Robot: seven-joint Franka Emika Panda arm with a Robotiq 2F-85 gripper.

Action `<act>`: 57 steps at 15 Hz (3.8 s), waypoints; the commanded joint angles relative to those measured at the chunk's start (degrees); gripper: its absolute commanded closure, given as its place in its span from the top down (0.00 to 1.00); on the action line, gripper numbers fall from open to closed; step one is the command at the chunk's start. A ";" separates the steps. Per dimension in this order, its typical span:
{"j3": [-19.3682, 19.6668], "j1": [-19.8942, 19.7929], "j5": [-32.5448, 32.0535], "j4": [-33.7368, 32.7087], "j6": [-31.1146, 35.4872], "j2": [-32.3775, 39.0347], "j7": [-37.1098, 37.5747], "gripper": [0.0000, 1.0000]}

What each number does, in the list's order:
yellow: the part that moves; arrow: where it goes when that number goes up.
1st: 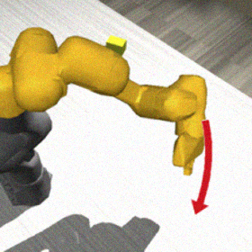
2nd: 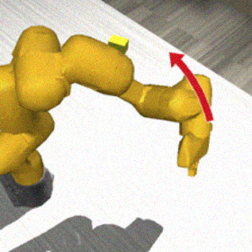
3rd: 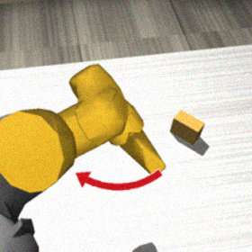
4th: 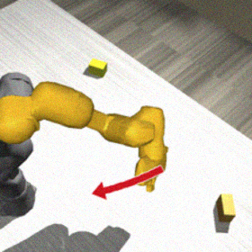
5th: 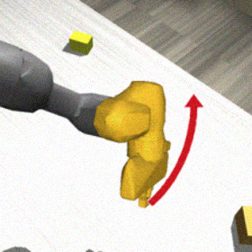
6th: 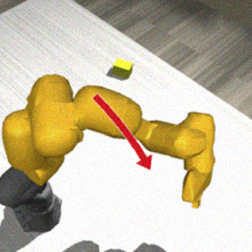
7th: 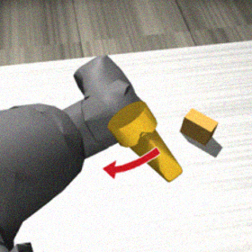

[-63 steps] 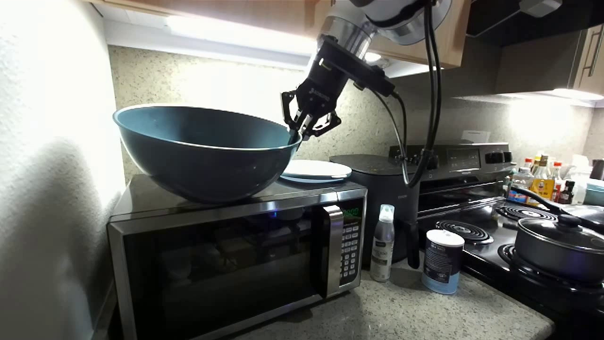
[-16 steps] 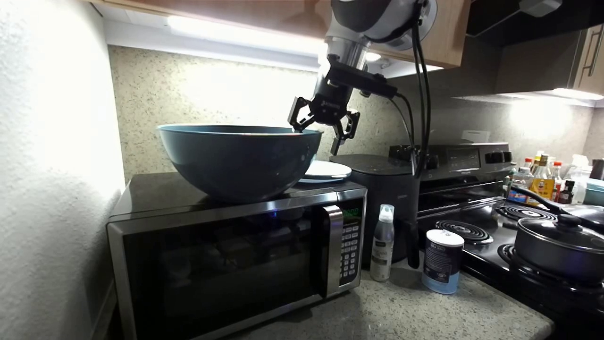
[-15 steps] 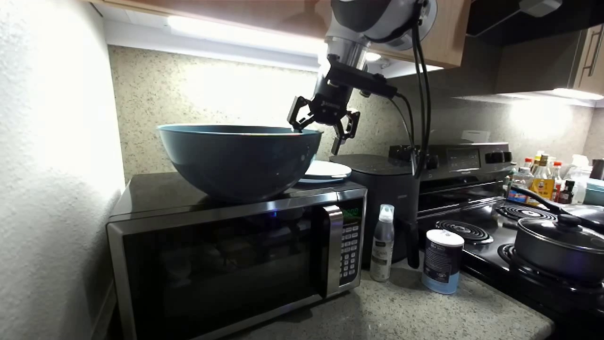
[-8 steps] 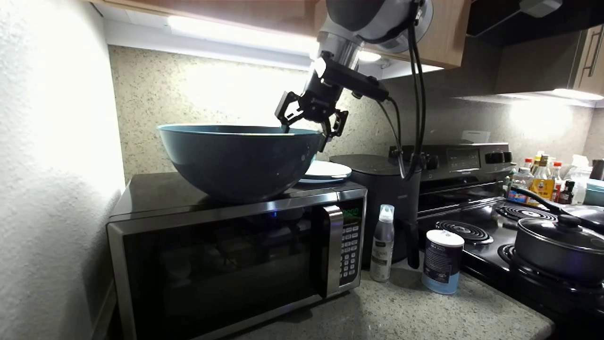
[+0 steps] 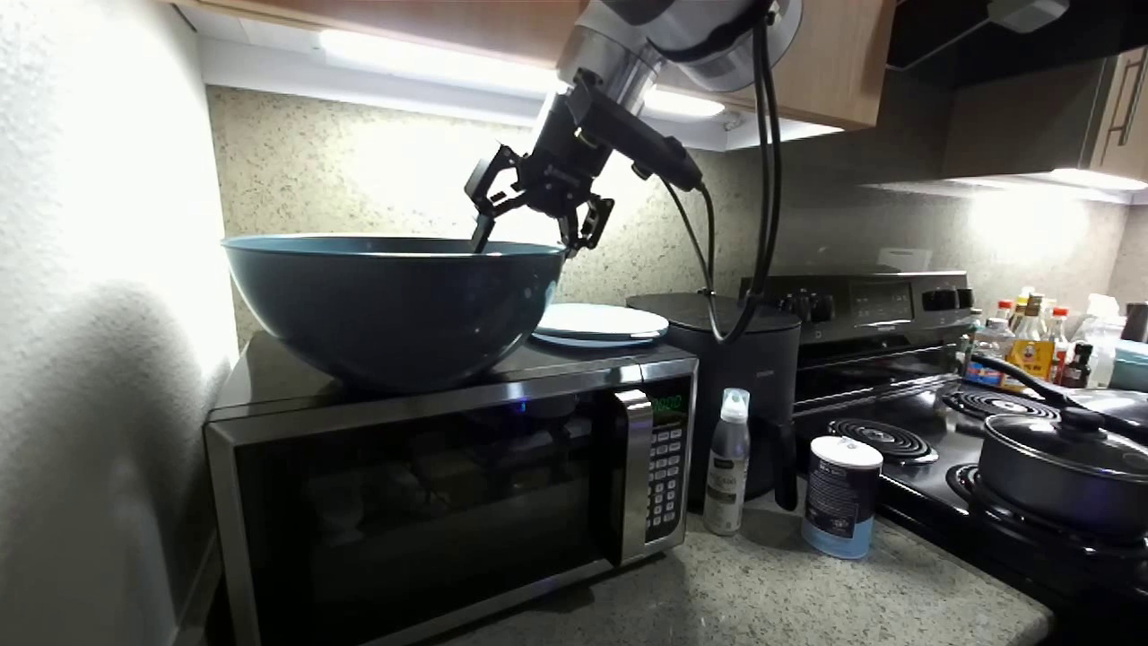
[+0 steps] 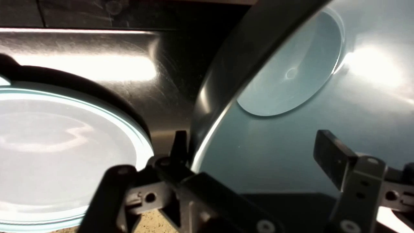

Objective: Put the blue bowl on top of the microwave

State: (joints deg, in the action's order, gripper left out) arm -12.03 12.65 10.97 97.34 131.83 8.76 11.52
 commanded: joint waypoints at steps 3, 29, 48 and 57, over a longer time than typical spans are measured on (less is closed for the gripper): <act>0.11 0.18 -0.08 -0.24 -0.15 0.10 0.09 1.00; 4.08 3.34 -25.51 8.40 26.12 -2.68 20.62 1.00; 0.11 -3.31 -14.14 26.01 18.14 -21.55 22.26 1.00; -0.23 -3.87 -14.12 26.89 18.14 -22.59 22.64 1.00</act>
